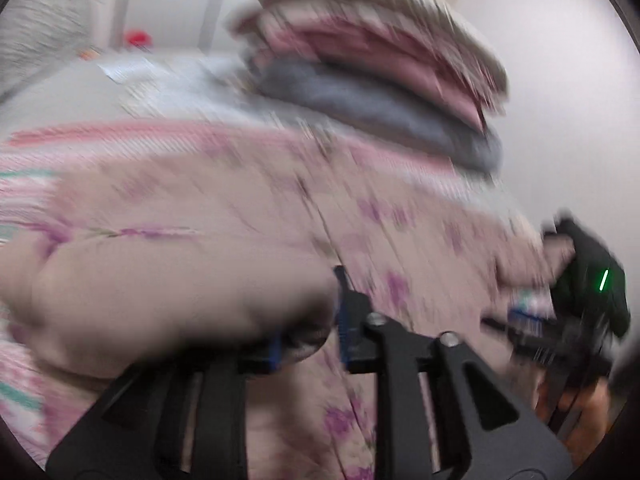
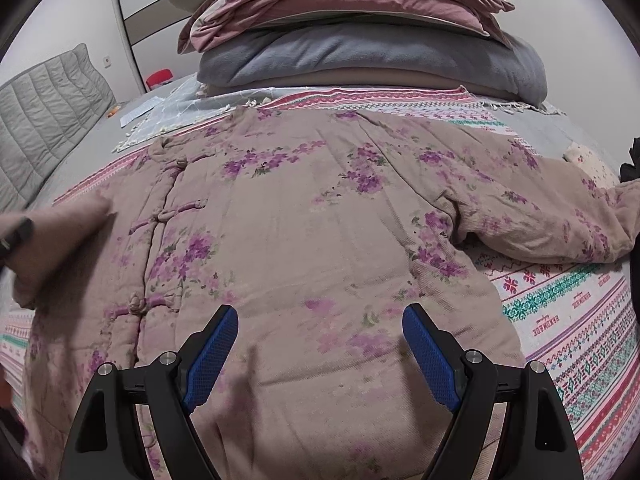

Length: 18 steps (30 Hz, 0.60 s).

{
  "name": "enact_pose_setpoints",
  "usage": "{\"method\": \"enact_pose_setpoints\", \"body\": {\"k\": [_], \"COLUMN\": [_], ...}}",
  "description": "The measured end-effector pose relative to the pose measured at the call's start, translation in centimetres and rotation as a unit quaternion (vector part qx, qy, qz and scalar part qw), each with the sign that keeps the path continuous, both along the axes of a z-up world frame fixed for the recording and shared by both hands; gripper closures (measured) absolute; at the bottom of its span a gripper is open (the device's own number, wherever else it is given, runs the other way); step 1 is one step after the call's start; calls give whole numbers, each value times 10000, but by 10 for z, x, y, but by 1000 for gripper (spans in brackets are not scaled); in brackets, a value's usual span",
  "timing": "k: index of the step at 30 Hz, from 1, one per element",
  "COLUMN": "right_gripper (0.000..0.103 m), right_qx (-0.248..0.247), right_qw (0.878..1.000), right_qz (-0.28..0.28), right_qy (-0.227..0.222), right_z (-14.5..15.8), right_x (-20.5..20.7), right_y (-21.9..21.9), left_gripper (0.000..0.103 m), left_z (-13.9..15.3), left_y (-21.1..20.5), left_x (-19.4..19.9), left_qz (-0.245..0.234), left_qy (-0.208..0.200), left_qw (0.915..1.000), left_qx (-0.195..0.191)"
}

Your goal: Fold large clothes

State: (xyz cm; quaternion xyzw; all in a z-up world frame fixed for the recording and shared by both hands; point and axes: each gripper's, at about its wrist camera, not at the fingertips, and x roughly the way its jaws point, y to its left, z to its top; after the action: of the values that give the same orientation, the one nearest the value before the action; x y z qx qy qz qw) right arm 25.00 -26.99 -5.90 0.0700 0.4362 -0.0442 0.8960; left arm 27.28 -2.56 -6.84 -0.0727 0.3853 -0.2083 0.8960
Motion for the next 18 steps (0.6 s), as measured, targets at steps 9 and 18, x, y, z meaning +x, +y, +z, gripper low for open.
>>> {"method": "enact_pose_setpoints", "body": {"k": [9, 18], "right_gripper": [17, 17], "right_qx": [125, 957], "right_qw": [9998, 9914], "right_qz": [173, 881], "right_qy": [-16, -139], "right_z": [0, 11], "right_x": [1, -6], "right_y": [5, 42], "left_gripper": [32, 26], "left_z": [3, 19], "left_y": [-5, 99], "left_x": [-41, -39], "left_qz": [-591, 647], "left_qy": [152, -15], "left_qw": [9951, 9959], "left_qx": [773, 628]}}
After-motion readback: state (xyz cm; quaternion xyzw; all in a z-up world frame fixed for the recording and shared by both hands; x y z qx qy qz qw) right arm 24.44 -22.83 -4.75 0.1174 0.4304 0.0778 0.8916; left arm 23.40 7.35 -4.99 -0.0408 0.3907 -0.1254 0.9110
